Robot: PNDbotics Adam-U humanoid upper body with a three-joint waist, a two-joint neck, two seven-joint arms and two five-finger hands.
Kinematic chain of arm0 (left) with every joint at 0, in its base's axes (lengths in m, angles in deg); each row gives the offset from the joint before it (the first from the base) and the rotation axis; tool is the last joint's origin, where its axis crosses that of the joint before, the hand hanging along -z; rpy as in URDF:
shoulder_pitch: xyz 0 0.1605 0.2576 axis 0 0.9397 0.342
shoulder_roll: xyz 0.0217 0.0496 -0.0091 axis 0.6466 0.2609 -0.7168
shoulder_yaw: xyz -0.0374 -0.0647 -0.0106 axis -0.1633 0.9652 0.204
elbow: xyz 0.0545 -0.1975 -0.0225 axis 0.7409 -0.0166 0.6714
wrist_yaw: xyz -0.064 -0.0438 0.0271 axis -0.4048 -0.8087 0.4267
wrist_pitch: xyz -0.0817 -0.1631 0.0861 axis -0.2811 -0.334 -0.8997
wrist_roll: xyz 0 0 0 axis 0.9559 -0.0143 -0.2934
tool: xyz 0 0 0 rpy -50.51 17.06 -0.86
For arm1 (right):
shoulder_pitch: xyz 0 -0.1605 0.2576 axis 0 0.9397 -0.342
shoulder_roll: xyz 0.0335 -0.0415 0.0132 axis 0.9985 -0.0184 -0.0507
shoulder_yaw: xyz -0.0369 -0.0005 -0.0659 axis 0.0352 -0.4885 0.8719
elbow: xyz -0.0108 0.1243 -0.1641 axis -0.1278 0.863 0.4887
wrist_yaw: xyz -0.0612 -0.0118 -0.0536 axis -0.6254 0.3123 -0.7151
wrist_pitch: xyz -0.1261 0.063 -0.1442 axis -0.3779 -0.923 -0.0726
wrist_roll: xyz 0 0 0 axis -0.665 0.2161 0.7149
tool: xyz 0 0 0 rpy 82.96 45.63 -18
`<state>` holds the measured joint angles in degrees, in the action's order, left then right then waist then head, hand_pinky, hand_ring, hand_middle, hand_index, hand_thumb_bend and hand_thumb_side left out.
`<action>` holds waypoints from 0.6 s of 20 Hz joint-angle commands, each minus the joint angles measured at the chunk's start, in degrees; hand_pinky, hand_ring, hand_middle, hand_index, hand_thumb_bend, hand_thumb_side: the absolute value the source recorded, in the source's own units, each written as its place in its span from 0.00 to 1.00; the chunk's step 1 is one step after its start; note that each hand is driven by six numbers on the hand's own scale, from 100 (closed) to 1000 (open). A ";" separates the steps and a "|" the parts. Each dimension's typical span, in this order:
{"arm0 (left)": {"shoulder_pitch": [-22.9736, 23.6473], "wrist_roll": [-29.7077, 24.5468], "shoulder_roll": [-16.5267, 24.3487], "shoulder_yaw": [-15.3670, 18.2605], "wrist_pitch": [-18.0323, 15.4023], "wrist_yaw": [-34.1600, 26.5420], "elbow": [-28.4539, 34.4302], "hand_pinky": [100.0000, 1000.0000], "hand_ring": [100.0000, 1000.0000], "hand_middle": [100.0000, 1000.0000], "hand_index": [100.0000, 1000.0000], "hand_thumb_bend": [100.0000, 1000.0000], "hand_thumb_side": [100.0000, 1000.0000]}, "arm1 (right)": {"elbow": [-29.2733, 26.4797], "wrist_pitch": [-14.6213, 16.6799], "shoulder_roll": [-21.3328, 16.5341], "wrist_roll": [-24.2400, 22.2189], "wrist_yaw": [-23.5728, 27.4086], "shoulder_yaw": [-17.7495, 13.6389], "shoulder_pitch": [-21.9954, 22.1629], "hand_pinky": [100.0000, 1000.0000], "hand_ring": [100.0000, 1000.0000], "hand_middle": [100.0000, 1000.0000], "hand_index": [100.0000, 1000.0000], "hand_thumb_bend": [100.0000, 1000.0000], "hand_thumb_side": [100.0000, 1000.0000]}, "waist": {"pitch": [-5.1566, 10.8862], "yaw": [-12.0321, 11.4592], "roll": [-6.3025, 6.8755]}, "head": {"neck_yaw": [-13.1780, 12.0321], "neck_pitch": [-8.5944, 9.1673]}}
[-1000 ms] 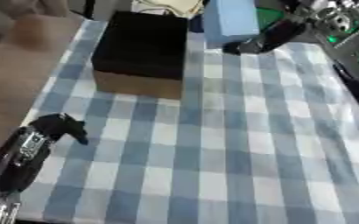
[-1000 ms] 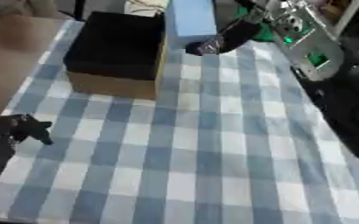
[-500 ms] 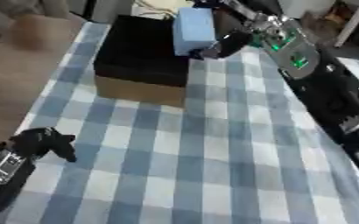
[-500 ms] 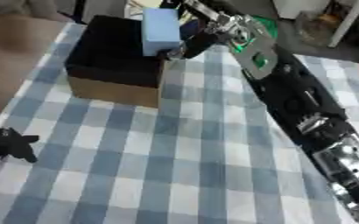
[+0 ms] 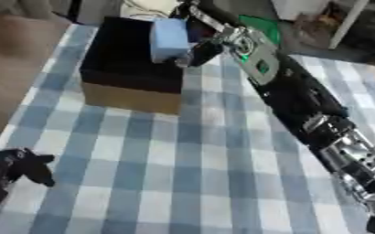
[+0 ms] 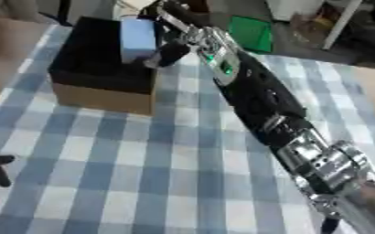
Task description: Pick up objects on the table and place them in the box.
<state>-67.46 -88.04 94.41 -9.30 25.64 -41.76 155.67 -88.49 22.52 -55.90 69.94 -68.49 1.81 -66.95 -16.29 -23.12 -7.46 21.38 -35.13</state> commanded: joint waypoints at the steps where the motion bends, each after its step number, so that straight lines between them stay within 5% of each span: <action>1: -0.78 -0.35 0.01 -0.25 -0.06 -0.02 0.84 0.87 0.48 0.47 0.50 0.10 0.91 | -0.13 0.21 0.17 1.90 -0.63 -0.22 -1.83 0.61 0.75 0.61 0.78 0.59 0.19 | 0.92 0.13 0.44 | 0.97 0.73; 4: -0.85 -0.35 -0.07 -0.25 0.00 -0.04 0.79 0.87 0.48 0.47 0.50 0.10 0.91 | -1.82 1.01 0.69 1.75 0.19 0.72 -1.94 0.64 0.84 0.76 0.87 0.64 0.17 | 0.91 0.33 0.40 | 1.10 0.69; 12: -0.48 0.18 -0.15 0.30 0.12 -0.05 0.67 0.87 0.48 0.47 0.50 0.10 0.90 | -8.58 -0.54 -0.27 1.41 7.19 2.13 -0.45 0.63 0.86 0.74 0.87 0.58 0.10 | 1.36 2.16 0.80 | -0.50 0.69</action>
<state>-67.56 -88.09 94.10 -9.52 25.81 -41.76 155.63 -94.73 22.42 -54.35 71.31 -63.09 3.98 -66.41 -16.22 -20.80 -7.41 21.26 -35.13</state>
